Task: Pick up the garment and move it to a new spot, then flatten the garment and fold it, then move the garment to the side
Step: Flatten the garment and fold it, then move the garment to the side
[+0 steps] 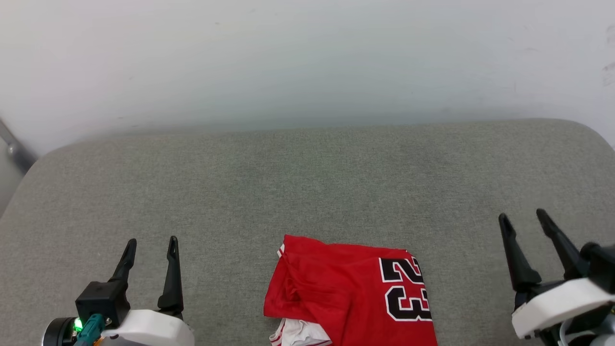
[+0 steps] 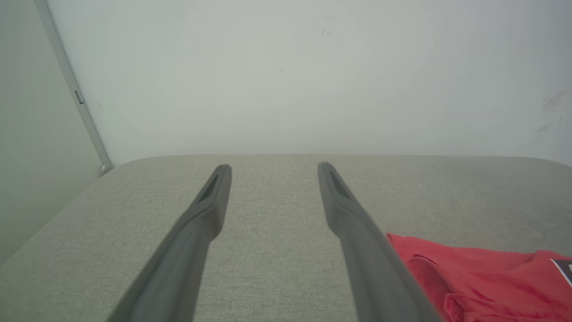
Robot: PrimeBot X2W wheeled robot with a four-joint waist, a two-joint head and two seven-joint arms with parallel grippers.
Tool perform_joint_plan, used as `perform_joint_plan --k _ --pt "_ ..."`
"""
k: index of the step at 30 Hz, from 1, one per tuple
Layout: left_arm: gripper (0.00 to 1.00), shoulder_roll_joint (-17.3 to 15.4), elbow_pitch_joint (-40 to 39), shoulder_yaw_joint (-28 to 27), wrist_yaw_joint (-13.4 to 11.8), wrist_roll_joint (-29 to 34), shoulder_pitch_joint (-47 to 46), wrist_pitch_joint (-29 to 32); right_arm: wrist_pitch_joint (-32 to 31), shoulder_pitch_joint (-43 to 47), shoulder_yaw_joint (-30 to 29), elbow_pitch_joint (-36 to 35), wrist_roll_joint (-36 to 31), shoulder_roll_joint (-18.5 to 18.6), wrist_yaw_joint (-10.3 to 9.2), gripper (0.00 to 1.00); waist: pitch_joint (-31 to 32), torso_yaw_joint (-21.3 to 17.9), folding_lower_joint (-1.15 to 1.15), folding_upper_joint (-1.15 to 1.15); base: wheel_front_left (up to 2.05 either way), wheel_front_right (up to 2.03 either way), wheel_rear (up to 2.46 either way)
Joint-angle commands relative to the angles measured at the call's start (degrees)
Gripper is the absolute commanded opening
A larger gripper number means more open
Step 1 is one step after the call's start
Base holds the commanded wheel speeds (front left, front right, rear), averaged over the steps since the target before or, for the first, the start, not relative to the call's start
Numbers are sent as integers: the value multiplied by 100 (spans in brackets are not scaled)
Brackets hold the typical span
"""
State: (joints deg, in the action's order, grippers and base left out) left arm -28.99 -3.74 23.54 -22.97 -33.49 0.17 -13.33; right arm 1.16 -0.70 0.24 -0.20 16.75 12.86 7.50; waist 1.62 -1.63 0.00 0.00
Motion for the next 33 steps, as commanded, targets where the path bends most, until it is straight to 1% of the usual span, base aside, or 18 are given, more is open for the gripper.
perform_joint_plan --k 1,6,9,18,22,24,27,31,33 --pt "100 -32 -3 -23 -30 17 75 -32 0 107 -6 -103 -49 -37 -2 100 2 -2 0 0 0 0 0" --pt "100 -57 -28 -59 -55 -10 172 -44 -105 549 -49 -604 -161 -307 -2 100 8 -35 0 0 0 0 0" --pt "100 -58 -37 -69 -57 -34 177 -51 -199 646 -59 -769 -211 -387 -2 100 -1 -66 0 0 0 0 0" --pt "100 -41 -41 -93 -20 -80 86 -60 -379 653 -113 -927 -218 -475 -2 100 -44 -137 0 0 0 0 0" --pt "100 -12 -61 -122 -25 -90 95 -89 -660 658 -453 -870 -38 -509 -2 100 -69 -143 0 0 0 0 0" --pt "100 18 -77 -156 -35 -108 113 -101 -938 595 -869 -796 144 -527 -3 100 -82 -137 0 0 0 0 0" --pt "100 71 -83 -201 -13 -110 119 -128 -1525 453 -1547 -639 470 -404 -2 100 -115 -100 0 0 0 0 0" --pt "100 207 -76 -294 47 -56 79 -161 -2657 343 -2248 -285 900 -217 -2 100 -146 6 0 0 0 0 0" --pt "100 283 -41 -339 74 -5 72 -179 -3358 331 -2462 -13 1099 -111 -2 100 -154 73 0 0 0 0 0"
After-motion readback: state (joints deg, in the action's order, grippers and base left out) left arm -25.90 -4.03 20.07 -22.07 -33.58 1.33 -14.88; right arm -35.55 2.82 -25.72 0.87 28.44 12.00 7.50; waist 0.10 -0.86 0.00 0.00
